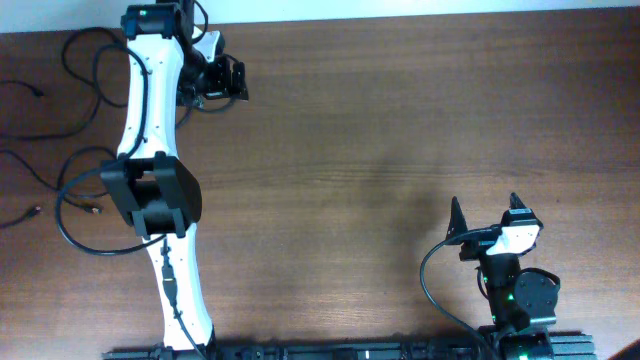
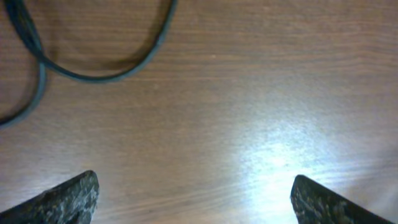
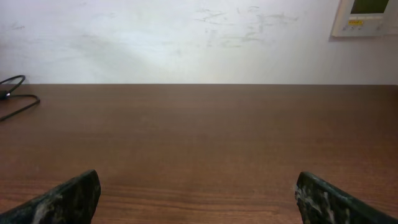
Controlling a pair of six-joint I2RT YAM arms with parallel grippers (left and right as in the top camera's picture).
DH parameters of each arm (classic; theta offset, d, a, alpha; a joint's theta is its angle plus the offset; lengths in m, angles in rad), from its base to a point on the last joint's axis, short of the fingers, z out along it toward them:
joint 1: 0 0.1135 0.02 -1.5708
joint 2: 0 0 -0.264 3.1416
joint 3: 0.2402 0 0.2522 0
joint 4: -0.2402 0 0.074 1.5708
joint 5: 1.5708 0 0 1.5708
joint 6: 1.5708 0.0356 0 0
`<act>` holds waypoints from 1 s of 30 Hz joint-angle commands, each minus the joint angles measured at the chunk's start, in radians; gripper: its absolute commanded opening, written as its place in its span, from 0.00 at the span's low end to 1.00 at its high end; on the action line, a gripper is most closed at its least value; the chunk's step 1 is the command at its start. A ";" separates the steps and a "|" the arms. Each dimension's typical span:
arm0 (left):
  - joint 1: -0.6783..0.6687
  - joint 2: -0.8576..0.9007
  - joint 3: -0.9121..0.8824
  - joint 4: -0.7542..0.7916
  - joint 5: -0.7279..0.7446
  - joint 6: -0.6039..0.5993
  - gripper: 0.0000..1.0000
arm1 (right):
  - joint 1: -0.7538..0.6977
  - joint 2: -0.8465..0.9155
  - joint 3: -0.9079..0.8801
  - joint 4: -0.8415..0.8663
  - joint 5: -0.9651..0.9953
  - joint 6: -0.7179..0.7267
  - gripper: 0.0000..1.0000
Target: Untangle cables
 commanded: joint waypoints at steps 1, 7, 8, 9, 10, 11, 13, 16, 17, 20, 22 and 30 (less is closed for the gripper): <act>-0.003 -0.084 0.004 -0.020 0.097 0.012 0.99 | 0.004 -0.006 -0.007 -0.005 0.008 0.004 0.98; -0.060 -0.275 0.004 -0.100 0.061 0.022 0.99 | 0.004 -0.006 -0.007 -0.005 0.008 0.004 0.97; -0.074 -0.290 0.004 -0.126 0.058 0.019 0.99 | 0.004 -0.006 -0.007 -0.005 0.008 0.004 0.98; -0.096 -0.301 0.004 -0.162 0.057 0.014 0.99 | 0.004 -0.006 -0.007 -0.005 0.008 0.004 0.98; -0.117 -0.306 0.004 -0.185 0.057 0.009 0.99 | 0.004 -0.006 -0.007 -0.005 0.008 0.004 0.97; -0.145 -0.314 0.000 -0.185 0.058 0.006 0.99 | 0.004 -0.006 -0.007 -0.005 0.008 0.004 0.98; -0.206 -0.332 0.000 -0.183 0.043 -0.046 0.99 | 0.004 -0.006 -0.007 -0.005 0.008 0.004 0.98; -0.295 -0.360 0.000 -0.185 -0.102 -0.165 0.99 | 0.004 -0.006 -0.007 -0.004 0.008 0.004 0.97; -0.314 -0.386 0.000 -0.185 -0.097 -0.173 0.99 | 0.005 -0.006 -0.007 -0.004 0.008 0.004 0.97; -0.318 -0.488 -0.002 -0.185 -0.098 -0.171 0.99 | 0.004 -0.006 -0.007 -0.005 0.008 0.004 0.98; -0.318 -0.613 -0.036 -0.185 -0.108 -0.171 0.99 | 0.005 -0.006 -0.007 -0.005 0.008 0.004 0.97; -0.317 -1.125 -0.513 -0.177 -0.241 -0.263 0.99 | 0.004 -0.006 -0.007 -0.004 0.008 0.004 0.97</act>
